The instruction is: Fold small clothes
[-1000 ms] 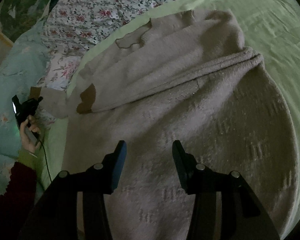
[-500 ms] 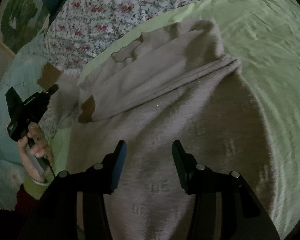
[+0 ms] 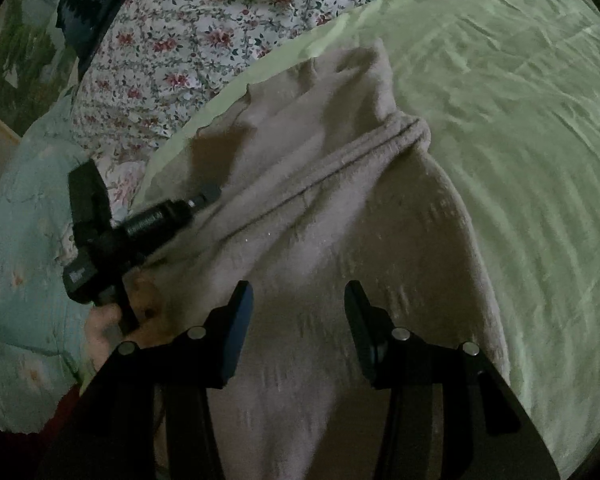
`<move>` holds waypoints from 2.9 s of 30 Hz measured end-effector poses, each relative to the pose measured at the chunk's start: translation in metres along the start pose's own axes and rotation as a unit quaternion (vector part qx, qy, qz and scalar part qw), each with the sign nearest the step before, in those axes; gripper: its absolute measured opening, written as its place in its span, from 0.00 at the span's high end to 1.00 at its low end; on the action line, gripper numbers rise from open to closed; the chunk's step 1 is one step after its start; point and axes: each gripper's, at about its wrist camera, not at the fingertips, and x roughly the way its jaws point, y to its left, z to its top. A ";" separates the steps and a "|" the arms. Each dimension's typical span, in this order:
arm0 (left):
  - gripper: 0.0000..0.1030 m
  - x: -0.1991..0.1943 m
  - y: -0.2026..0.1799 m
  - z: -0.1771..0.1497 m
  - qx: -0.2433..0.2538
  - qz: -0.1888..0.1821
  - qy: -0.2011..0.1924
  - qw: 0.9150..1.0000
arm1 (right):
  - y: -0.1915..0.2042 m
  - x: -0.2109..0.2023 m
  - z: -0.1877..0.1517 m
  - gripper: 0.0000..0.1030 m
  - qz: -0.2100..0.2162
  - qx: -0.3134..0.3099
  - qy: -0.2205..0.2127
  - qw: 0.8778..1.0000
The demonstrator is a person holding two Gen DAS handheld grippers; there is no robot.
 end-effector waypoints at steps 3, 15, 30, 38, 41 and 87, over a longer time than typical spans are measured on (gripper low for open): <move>0.40 -0.017 0.004 -0.008 -0.004 0.010 -0.011 1.000 | 0.007 0.008 0.007 0.50 0.007 -0.002 -0.001 1.000; 0.31 -0.153 0.136 -0.062 -0.157 0.182 -0.096 0.966 | 0.042 0.062 0.071 0.39 0.039 -0.004 -0.016 0.999; 0.32 -0.122 0.187 -0.029 -0.158 0.259 -0.073 0.950 | 0.067 0.032 0.108 0.91 0.065 -0.033 -0.118 0.990; 0.38 -0.133 0.189 -0.045 -0.183 0.246 -0.089 0.948 | -0.001 0.061 0.092 0.91 -0.028 0.006 -0.063 0.998; 0.38 -0.137 0.190 -0.051 -0.189 0.242 -0.094 0.947 | -0.008 0.069 0.085 0.91 -0.041 0.004 -0.047 0.998; 0.22 -0.258 0.104 -0.276 -0.135 -0.033 0.025 0.990 | -0.061 -0.113 -0.099 0.39 -0.014 -0.049 0.035 0.998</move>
